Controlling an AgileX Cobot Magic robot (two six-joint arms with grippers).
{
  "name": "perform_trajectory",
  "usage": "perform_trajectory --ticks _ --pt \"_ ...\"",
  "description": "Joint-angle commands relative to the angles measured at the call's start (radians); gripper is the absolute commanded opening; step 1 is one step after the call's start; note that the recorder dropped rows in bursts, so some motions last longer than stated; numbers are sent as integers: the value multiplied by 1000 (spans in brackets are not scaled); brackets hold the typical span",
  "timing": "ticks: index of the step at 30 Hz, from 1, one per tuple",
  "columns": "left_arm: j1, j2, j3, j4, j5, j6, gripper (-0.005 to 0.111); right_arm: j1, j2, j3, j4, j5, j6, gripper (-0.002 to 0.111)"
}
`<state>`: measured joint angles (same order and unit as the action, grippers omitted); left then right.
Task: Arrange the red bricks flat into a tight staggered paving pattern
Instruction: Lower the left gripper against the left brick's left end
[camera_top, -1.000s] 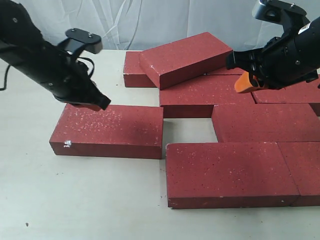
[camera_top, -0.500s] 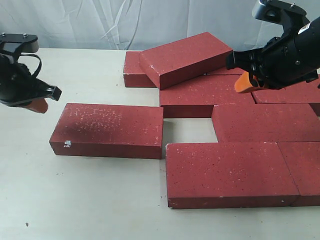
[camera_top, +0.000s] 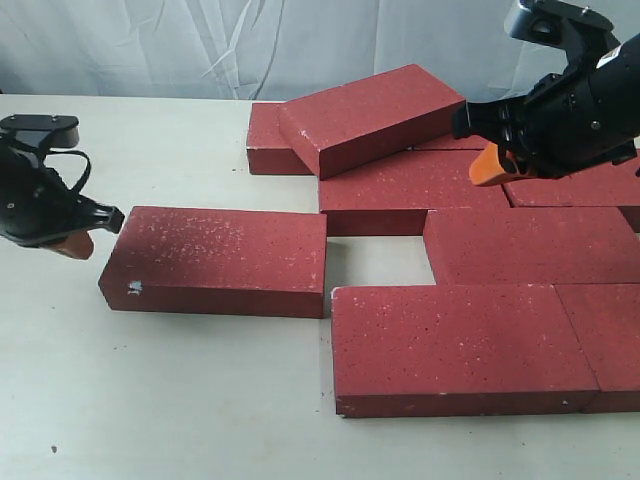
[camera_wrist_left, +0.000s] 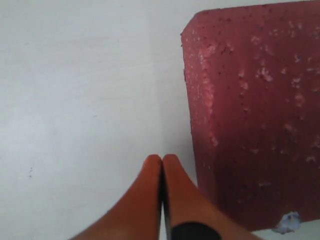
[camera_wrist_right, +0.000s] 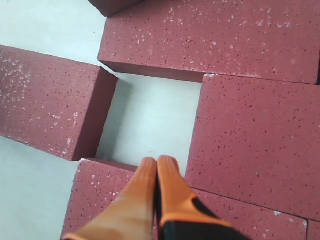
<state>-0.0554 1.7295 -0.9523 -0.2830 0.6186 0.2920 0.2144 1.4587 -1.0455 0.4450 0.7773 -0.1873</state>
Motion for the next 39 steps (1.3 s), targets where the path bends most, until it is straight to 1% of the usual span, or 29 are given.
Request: perform_trajectory --ticks 1,6,22,26,33,39 --pt "5 46 7 -9 -25 -8 0 -2 0 -4 -11 -6 -3 -1" --pt "3 84 7 -82 -13 4 0 -2 0 -4 -11 -6 -3 -1" --pt "0 84 7 -177 103 7 0 -2 0 -4 -6 -4 -3 -1" --pt "-26 84 7 -187 119 7 0 -2 0 -4 -6 -4 -3 -1" --pt "-102 84 7 -187 130 23 0 -2 0 -4 -6 -4 -3 -1" --pt "-107 84 7 -166 135 25 0 -2 0 -4 -7 0 -3 -1"
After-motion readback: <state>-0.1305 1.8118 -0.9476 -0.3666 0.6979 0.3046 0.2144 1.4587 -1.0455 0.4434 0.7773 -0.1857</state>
